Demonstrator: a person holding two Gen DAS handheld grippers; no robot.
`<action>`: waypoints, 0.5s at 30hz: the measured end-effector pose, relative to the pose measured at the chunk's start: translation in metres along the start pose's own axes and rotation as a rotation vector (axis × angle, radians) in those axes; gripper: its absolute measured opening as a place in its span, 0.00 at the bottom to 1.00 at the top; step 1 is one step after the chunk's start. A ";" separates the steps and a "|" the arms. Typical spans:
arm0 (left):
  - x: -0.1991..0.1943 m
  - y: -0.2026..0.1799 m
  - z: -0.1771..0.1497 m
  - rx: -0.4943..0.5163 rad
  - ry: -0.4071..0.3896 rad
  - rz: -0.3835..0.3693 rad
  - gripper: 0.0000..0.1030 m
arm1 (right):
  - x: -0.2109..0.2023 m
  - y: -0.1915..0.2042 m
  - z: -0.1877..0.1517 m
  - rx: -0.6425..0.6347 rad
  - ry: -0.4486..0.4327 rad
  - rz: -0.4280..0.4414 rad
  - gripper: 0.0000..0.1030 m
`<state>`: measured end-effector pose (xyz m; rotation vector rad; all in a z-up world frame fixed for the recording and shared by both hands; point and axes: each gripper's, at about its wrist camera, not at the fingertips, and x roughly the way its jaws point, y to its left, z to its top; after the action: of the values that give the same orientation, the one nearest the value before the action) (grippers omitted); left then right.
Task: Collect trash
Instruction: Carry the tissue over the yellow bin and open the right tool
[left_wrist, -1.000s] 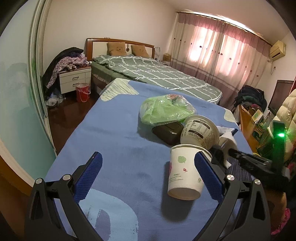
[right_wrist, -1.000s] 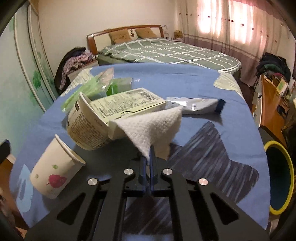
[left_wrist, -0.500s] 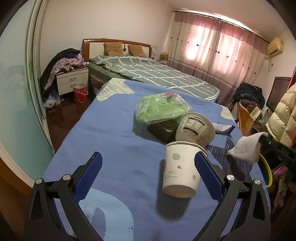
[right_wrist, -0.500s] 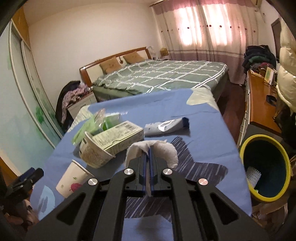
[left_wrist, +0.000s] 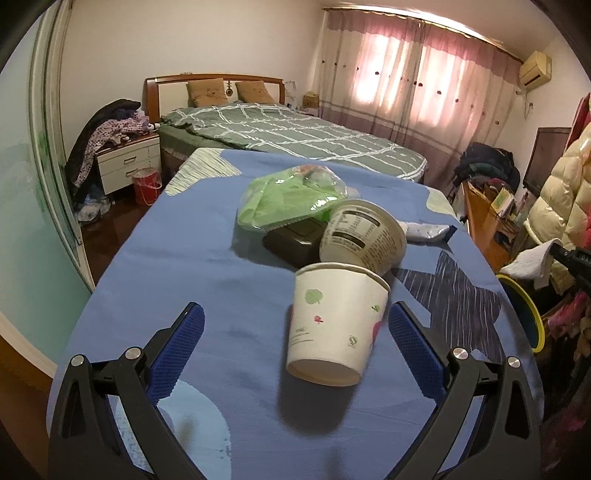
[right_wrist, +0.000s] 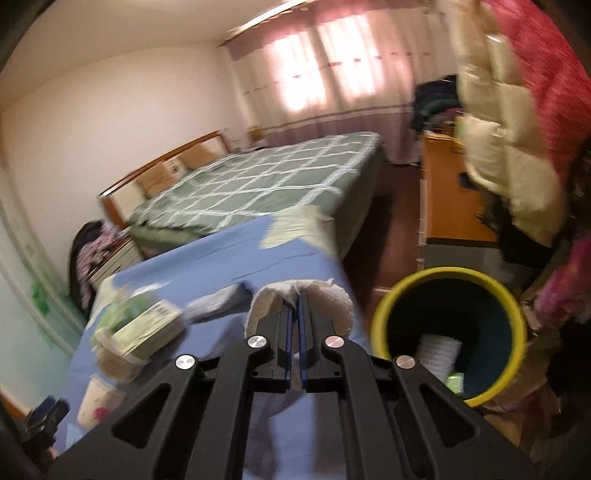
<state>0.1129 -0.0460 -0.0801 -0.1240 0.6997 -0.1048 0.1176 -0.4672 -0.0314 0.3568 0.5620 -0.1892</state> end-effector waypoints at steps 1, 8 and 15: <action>0.002 -0.002 0.000 0.003 0.004 0.000 0.95 | 0.004 -0.011 0.002 0.018 -0.001 -0.030 0.03; 0.011 -0.012 -0.001 0.023 0.026 0.001 0.95 | 0.048 -0.068 0.004 0.097 0.069 -0.235 0.09; 0.015 -0.017 0.000 0.039 0.035 0.006 0.95 | 0.068 -0.096 -0.012 0.185 0.128 -0.270 0.44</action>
<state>0.1230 -0.0650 -0.0870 -0.0831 0.7327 -0.1152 0.1425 -0.5566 -0.1056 0.4750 0.7214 -0.4830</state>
